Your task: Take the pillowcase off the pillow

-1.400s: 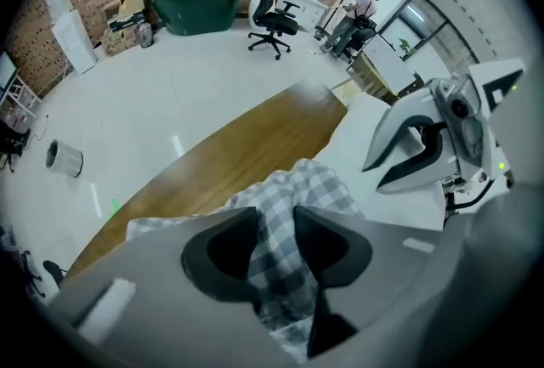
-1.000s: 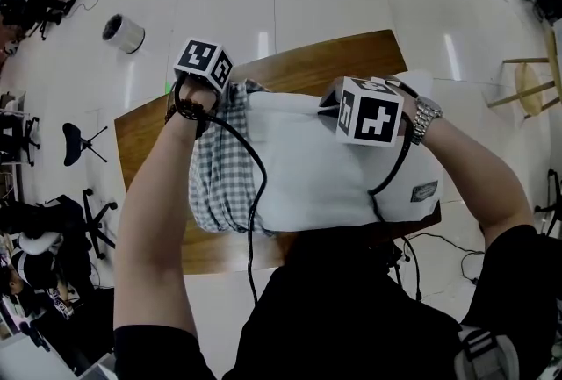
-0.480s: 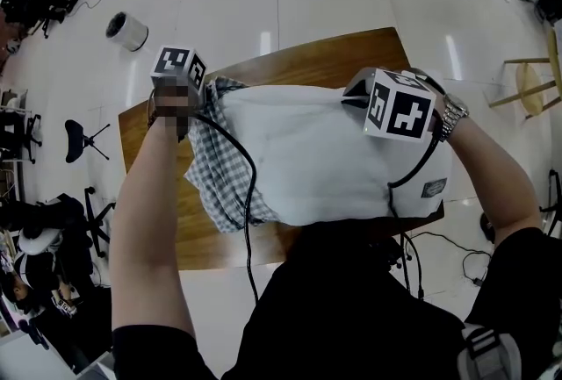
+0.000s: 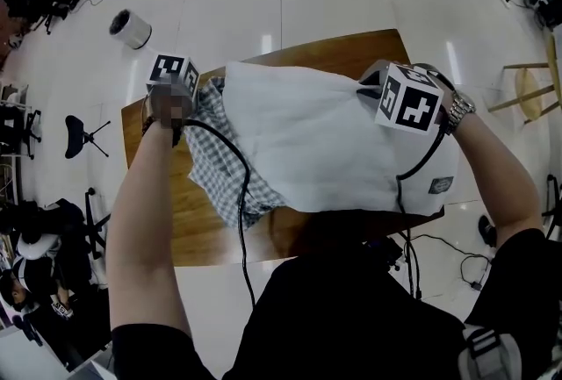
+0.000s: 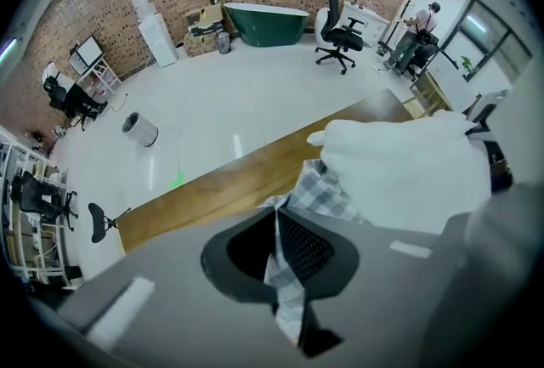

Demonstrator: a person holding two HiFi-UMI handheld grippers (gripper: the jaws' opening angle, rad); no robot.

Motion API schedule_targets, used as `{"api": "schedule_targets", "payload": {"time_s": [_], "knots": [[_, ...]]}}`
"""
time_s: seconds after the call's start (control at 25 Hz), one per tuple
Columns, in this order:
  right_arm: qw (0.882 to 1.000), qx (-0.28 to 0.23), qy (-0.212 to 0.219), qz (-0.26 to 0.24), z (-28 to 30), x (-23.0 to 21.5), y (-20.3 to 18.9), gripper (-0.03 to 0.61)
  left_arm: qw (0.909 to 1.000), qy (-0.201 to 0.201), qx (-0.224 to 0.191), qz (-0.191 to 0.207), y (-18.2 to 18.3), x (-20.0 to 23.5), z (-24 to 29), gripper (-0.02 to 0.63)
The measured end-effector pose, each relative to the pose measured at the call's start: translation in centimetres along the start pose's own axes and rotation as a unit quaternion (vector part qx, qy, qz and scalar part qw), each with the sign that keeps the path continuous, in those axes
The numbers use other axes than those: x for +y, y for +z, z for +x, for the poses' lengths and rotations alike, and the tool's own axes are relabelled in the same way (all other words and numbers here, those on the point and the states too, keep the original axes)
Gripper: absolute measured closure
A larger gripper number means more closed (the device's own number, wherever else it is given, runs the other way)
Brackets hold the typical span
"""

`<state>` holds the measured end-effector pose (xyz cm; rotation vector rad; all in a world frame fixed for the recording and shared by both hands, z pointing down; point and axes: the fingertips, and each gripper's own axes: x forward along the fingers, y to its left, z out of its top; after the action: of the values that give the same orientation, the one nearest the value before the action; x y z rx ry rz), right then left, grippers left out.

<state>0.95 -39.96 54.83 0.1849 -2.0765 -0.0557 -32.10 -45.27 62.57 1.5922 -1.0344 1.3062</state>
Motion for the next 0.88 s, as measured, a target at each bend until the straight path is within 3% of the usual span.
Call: {"api": "schedule_targets", "payload": {"time_s": [0.2,0.36,0.6,0.88], "knots": [[0.998,-0.025,-0.05,-0.006,-0.3,-0.6,1.1,0.432,0.9988,0.005,-0.041,0.026,0.3,-1.2,-1.2,0.58],[0.994,-0.05,-0.1,-0.013,-2.0,-0.5,2.5,0.425,0.9971,0.004,-0.071,0.025,-0.7,-1.9,-2.5,0.58],[0.991,-0.073,-0.105,-0.024,-3.1,2.6,4.3,0.408,0.994,-0.004,-0.107,0.023,-2.3,-3.7,-4.3,0.58],[0.991,-0.089,-0.095,-0.042,-2.3,9.5,5.6,0.354,0.9868,-0.017,-0.159,0.028,-6.9,-7.1,-5.3,0.578]]}}
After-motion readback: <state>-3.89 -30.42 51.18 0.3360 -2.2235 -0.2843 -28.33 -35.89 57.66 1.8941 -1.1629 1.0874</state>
